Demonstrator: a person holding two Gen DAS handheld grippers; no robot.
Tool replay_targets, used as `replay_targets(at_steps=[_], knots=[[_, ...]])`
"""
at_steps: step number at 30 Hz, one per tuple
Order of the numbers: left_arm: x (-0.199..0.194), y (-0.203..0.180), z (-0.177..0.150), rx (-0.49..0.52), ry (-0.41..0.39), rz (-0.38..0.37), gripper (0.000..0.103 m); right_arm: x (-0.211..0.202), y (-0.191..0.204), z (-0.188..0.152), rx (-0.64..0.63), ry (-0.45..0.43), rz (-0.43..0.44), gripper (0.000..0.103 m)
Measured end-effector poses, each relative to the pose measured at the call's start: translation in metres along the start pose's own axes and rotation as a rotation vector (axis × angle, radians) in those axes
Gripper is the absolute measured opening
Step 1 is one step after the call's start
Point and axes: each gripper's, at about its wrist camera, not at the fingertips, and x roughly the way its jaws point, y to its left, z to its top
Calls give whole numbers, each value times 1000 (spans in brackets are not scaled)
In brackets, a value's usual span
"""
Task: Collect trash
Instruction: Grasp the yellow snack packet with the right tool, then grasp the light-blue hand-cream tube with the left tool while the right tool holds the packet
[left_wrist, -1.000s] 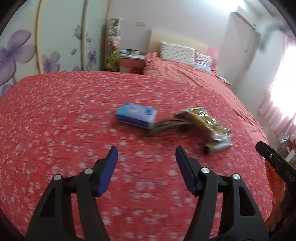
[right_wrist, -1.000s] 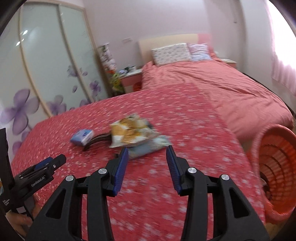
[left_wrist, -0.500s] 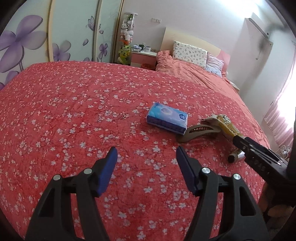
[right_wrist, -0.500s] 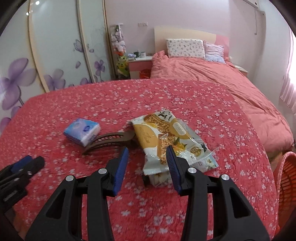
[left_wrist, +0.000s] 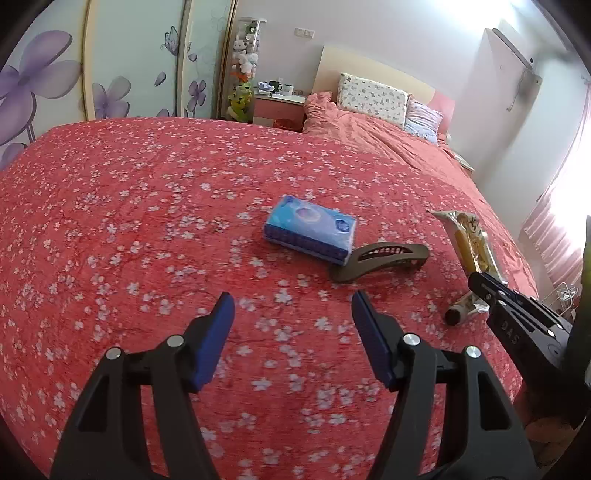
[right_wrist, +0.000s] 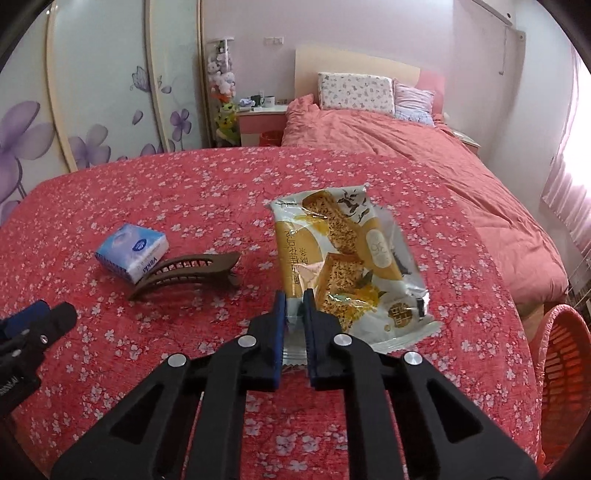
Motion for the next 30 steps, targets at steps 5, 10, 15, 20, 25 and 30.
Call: replay_targets(at_steps=[5, 10, 15, 20, 25, 30], knots=[[-4, -8, 2, -11, -17, -12, 65, -7, -12, -2, 30, -16, -7, 8], [-2, -20, 2, -1, -12, -19, 65, -14, -28, -2, 62, -32, -13, 7], [5, -34, -2, 21, 5, -39, 65, -20, -44, -6, 90, -54, -42, 7], [15, -49, -7, 28, 37, -84, 65, -22, -64, -9, 134, -61, -65, 7], [24, -76, -10, 59, 59, -135, 65, -23, -83, -13, 175, -68, -78, 7], [32, -109, -9, 108, 64, -175, 68, -25, -103, -18, 226, -72, -68, 7]])
